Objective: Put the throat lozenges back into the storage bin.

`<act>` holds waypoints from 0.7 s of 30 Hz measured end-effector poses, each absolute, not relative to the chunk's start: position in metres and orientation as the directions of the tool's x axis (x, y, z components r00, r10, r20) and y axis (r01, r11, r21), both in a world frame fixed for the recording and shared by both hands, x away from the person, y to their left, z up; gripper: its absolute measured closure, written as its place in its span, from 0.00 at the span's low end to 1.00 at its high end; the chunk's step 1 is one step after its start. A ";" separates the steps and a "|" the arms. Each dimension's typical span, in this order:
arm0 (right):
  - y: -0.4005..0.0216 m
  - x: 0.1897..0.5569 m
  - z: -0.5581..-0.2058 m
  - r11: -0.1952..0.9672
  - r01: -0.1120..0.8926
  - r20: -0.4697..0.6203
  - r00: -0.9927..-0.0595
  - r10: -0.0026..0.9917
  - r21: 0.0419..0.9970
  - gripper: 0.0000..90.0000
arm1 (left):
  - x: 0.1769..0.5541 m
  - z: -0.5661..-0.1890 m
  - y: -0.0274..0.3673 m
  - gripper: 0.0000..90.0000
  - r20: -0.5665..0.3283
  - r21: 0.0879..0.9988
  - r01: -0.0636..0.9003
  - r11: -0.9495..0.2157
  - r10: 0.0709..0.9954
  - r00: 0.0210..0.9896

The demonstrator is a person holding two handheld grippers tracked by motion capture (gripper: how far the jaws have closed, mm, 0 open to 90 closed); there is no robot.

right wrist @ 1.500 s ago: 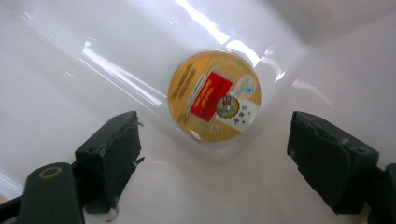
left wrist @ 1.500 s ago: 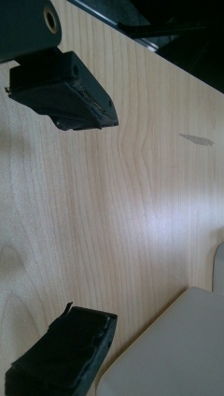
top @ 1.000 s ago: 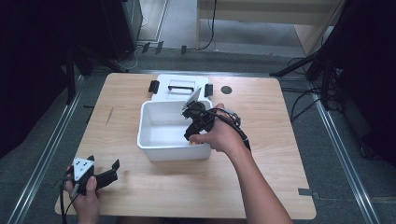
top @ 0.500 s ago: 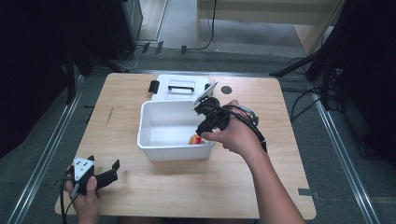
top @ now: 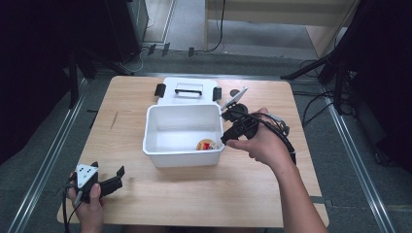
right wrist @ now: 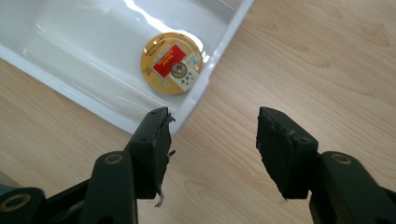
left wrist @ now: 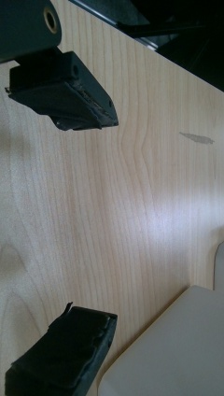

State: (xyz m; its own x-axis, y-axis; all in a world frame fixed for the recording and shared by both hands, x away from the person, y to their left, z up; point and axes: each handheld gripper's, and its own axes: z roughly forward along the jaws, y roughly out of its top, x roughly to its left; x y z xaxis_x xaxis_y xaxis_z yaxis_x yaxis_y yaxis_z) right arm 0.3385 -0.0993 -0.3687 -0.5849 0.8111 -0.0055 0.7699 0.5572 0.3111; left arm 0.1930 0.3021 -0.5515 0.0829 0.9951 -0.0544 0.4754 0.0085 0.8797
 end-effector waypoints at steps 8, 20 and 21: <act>-0.120 0.336 -0.383 0.537 0.789 0.001 -0.563 0.827 0.297 0.49 | 0.193 -0.552 0.302 0.07 -0.051 0.880 0.474 0.006 0.995 0.082; -0.153 0.329 -0.415 0.512 0.813 -0.002 -0.532 0.847 0.278 0.40 | 0.193 -0.551 0.302 0.07 -0.049 0.879 0.477 0.003 0.995 0.083; -0.156 0.328 -0.418 0.519 0.808 -0.016 -0.536 0.844 0.280 0.37 | 0.193 -0.551 0.302 0.07 -0.048 0.879 0.477 0.003 0.995 0.083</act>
